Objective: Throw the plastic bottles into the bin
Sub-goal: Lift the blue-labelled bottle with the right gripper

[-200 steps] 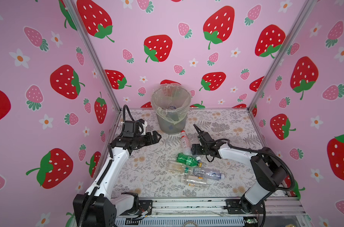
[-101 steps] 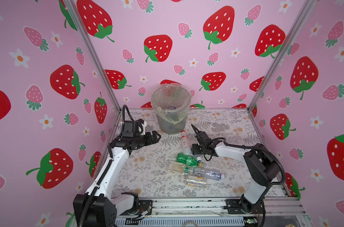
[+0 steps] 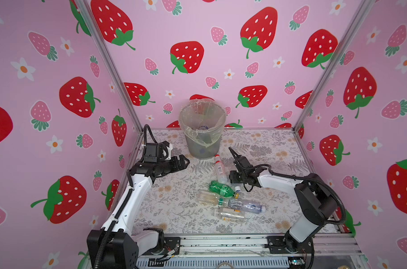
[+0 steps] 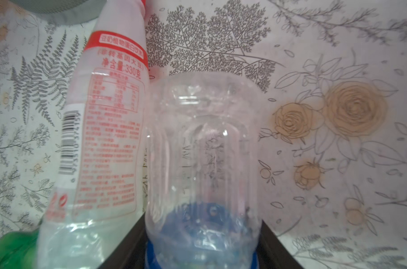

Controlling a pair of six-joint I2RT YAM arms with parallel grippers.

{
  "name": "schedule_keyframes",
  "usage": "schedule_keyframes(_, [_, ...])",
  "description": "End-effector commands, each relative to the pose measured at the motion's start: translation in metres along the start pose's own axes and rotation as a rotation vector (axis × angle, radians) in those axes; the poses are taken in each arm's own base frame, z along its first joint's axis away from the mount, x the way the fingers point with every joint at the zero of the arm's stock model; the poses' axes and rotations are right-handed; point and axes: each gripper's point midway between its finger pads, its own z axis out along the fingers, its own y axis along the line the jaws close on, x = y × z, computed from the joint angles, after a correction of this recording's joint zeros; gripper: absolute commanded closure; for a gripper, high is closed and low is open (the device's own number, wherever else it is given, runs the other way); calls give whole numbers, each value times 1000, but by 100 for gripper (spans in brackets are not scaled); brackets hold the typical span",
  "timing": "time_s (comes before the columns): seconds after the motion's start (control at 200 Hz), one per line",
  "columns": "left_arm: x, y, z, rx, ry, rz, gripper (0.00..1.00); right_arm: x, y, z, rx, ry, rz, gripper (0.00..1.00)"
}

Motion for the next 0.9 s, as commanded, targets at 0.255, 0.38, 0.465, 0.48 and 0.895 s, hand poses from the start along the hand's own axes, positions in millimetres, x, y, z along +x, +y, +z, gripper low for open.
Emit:
schedule_keyframes(0.255, [-3,2,-1,-3,-7,-11,1,-30,-17,-51,6,-141,61,45])
schedule_keyframes(0.38, [-2,2,-2,-2,-9,-10,1,-37,-14,-65,-17,-181,57,45])
schedule_keyframes(0.465, [-3,2,-2,-2,-9,-10,1,-43,-11,-73,-34,-208,55,45])
schedule_keyframes(0.48, [-3,2,-2,-2,-9,-10,1,-43,-11,-74,-36,-211,54,45])
schedule_keyframes(0.895, [-3,2,-5,-5,-16,-6,1,-98,19,-126,-142,-370,13,45])
